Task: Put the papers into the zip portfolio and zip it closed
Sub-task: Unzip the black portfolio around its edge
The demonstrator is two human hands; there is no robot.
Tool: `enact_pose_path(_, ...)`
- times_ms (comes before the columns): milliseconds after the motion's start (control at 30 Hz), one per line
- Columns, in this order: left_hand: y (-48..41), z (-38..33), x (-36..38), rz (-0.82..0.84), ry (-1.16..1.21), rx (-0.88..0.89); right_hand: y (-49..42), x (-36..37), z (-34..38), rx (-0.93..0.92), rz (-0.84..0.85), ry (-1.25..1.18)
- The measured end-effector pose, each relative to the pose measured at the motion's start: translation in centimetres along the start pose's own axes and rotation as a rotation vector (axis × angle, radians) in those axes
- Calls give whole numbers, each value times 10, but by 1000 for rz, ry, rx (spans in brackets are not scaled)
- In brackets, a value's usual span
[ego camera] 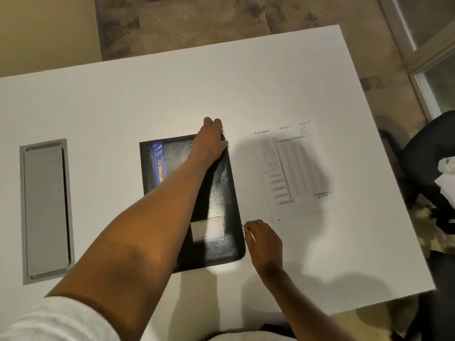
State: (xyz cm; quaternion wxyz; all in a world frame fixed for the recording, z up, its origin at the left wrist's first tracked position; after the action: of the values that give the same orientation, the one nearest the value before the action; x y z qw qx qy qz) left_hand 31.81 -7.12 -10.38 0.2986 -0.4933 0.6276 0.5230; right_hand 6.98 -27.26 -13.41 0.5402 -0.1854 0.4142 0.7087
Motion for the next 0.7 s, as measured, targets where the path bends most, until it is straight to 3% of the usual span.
enact_pose_path(133, 63, -29, 7, -61, -144, 321, 3, -4, 0, 19, -61, -75)
enact_pose_path(233, 135, -37, 43, 53, -217, 585, 2, -6, 1, 25, -61, -107)
enact_pose_path(333, 188, -33, 81, 166, -318, 718, 0, -9, 1, 21, -54, -118)
enact_pose_path(500, 223, -32, 114, 162, -516, 807, -3, -15, 5, -26, -62, -128)
enact_pose_path(700, 236, -26, 126, 159, -573, 723, -2, -19, 9, -55, -62, -76)
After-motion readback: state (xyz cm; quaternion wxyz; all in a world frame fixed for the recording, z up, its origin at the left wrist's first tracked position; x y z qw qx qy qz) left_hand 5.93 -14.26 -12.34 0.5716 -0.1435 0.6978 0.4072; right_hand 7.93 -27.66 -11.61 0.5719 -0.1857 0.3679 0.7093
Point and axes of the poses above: each hand's wrist, its own y-axis away from the middle knuckle, its own x-axis out of the palm, z = x × y, the point moved 9 cm from there along -y, towards the middle knuckle, and after that the axes turned 11 degrees about -y, right-handed, at the moved point
